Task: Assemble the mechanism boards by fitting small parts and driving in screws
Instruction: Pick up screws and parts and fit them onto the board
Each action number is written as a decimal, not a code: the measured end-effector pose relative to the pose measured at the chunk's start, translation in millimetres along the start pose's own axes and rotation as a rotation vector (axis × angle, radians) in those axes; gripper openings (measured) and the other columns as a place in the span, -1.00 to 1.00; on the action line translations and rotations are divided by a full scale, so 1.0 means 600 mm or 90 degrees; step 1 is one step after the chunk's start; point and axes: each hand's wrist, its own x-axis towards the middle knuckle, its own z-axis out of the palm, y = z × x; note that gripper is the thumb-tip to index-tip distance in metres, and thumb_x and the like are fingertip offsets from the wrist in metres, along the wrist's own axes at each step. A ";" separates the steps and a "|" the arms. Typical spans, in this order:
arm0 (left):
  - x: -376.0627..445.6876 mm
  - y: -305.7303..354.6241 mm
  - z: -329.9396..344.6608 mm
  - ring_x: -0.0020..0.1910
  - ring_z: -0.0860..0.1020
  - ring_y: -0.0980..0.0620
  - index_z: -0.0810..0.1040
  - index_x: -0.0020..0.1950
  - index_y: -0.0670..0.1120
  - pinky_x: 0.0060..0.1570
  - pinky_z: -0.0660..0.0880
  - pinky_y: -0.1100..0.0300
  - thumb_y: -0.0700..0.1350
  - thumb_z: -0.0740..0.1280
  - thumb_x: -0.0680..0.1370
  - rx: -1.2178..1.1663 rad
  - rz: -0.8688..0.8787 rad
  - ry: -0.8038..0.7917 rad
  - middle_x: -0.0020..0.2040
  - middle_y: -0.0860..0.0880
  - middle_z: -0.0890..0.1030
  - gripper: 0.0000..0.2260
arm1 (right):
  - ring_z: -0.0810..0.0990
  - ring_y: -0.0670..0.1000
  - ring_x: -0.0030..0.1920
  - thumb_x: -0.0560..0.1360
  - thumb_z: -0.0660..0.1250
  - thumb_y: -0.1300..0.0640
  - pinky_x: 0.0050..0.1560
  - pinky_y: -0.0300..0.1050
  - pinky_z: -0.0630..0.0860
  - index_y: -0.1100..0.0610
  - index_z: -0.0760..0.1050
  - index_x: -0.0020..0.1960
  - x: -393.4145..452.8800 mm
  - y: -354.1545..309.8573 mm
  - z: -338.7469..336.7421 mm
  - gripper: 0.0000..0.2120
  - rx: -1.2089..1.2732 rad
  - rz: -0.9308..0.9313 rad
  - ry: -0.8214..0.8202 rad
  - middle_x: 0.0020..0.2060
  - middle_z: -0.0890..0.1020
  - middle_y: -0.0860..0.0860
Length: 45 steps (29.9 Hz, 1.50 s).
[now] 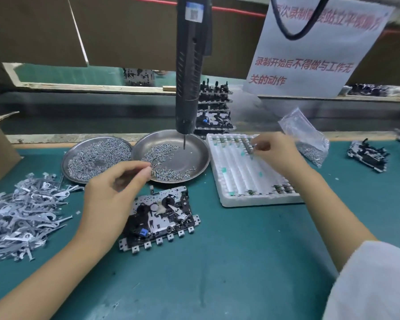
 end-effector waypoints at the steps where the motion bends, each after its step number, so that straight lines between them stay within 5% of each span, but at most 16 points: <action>1: 0.001 -0.004 -0.001 -0.14 0.63 0.21 0.64 -0.06 0.06 -0.12 0.46 0.49 -0.16 0.41 0.48 0.000 -0.003 0.002 -0.15 0.17 0.68 -0.88 | 0.60 0.18 -0.05 0.44 0.28 0.44 0.08 0.03 0.53 0.32 0.60 0.06 0.004 -0.001 0.001 -0.76 -0.035 -0.025 -0.022 -0.06 0.65 0.24; 5: 0.002 -0.016 0.000 -0.12 0.64 0.16 0.62 -0.04 0.07 -0.09 0.47 0.46 -0.17 0.40 0.48 -0.021 -0.015 0.014 -0.15 0.14 0.67 -0.86 | 0.60 0.08 -0.08 0.43 0.21 0.50 0.05 -0.06 0.54 0.24 0.60 0.13 0.020 -0.009 0.002 -0.63 -0.154 -0.100 -0.072 -0.03 0.66 0.17; 9: -0.006 -0.020 0.005 -0.14 0.62 0.17 0.62 -0.07 0.07 -0.09 0.48 0.44 -0.15 0.40 0.47 -0.023 -0.005 0.021 -0.15 0.13 0.67 -0.88 | 0.61 0.12 -0.06 0.46 0.20 0.46 0.02 0.06 0.57 0.17 0.58 0.14 0.029 -0.020 0.004 -0.63 -0.275 -0.126 -0.105 -0.01 0.65 0.13; 15: -0.011 -0.026 0.009 -0.16 0.61 0.26 0.64 -0.07 0.09 -0.12 0.47 0.47 -0.14 0.41 0.46 -0.045 -0.016 0.026 -0.14 0.18 0.67 -0.87 | 0.45 0.15 -0.25 0.39 0.15 0.46 -0.27 -0.05 0.40 0.25 0.37 -0.32 0.024 -0.025 -0.001 -0.81 -0.370 -0.196 -0.050 -0.34 0.47 0.14; 17: -0.012 -0.027 0.010 -0.14 0.61 0.24 0.64 -0.06 0.10 -0.10 0.47 0.46 -0.10 0.42 0.43 -0.051 -0.012 0.016 -0.13 0.19 0.67 -0.87 | 0.49 0.19 -0.24 0.41 0.20 0.45 -0.23 -0.03 0.47 0.34 0.47 -0.28 0.012 -0.023 -0.010 -0.86 -0.285 -0.177 -0.022 -0.31 0.53 0.20; 19: -0.015 -0.027 0.012 -0.12 0.62 0.23 0.63 -0.07 0.12 -0.07 0.47 0.45 -0.04 0.42 0.39 -0.047 0.004 0.003 -0.12 0.20 0.67 -0.86 | 0.55 0.01 -0.31 0.44 0.32 0.39 -0.37 -0.23 0.44 0.24 0.57 -0.29 -0.012 -0.023 -0.029 -0.84 -0.147 -0.107 -0.062 -0.36 0.57 0.05; 21: -0.016 -0.027 0.014 -0.11 0.61 0.22 0.63 -0.09 0.16 -0.04 0.46 0.44 -0.02 0.41 0.38 -0.029 0.030 -0.009 -0.12 0.21 0.67 -0.86 | 0.62 -0.06 -0.38 0.44 0.39 0.31 -0.43 -0.33 0.39 0.11 0.59 -0.25 -0.046 -0.029 -0.048 -0.86 -0.007 -0.032 -0.206 -0.39 0.63 -0.03; 25: -0.016 -0.027 0.013 -0.10 0.60 0.20 0.63 -0.08 0.16 0.00 0.46 0.40 -0.02 0.40 0.39 -0.021 0.051 -0.031 -0.10 0.18 0.67 -0.86 | 0.64 -0.01 -0.28 0.42 0.42 0.35 -0.26 -0.23 0.53 0.22 0.63 -0.16 -0.096 -0.067 -0.045 -0.94 0.267 -0.067 -0.415 -0.22 0.70 0.16; 31: -0.015 -0.023 0.014 -0.10 0.59 0.20 0.63 -0.07 0.12 -0.02 0.47 0.36 -0.04 0.40 0.40 -0.014 0.056 -0.064 -0.11 0.14 0.66 -0.86 | 0.68 -0.06 -0.18 0.41 0.42 0.37 -0.10 -0.31 0.56 0.12 0.66 -0.08 -0.117 -0.149 0.061 -0.81 0.568 -0.083 -0.309 -0.19 0.71 0.04; 36: -0.014 -0.026 0.013 -0.12 0.60 0.17 0.63 -0.06 0.16 -0.07 0.50 0.34 -0.02 0.41 0.40 -0.037 0.054 -0.092 -0.14 0.12 0.67 -0.85 | 0.68 -0.06 -0.08 0.37 0.48 0.35 -0.04 -0.28 0.56 0.06 0.65 -0.03 -0.133 -0.155 0.111 -0.74 0.606 -0.062 -0.220 -0.14 0.72 -0.03; 45: -0.013 -0.029 0.012 -0.14 0.60 0.21 0.63 -0.08 0.12 -0.14 0.48 0.41 -0.04 0.41 0.41 -0.033 0.053 -0.104 -0.16 0.14 0.67 -0.88 | 0.68 -0.03 -0.04 0.38 0.46 0.35 0.00 -0.27 0.56 0.20 0.65 0.02 -0.138 -0.149 0.117 -0.77 0.646 -0.050 -0.220 -0.10 0.71 0.04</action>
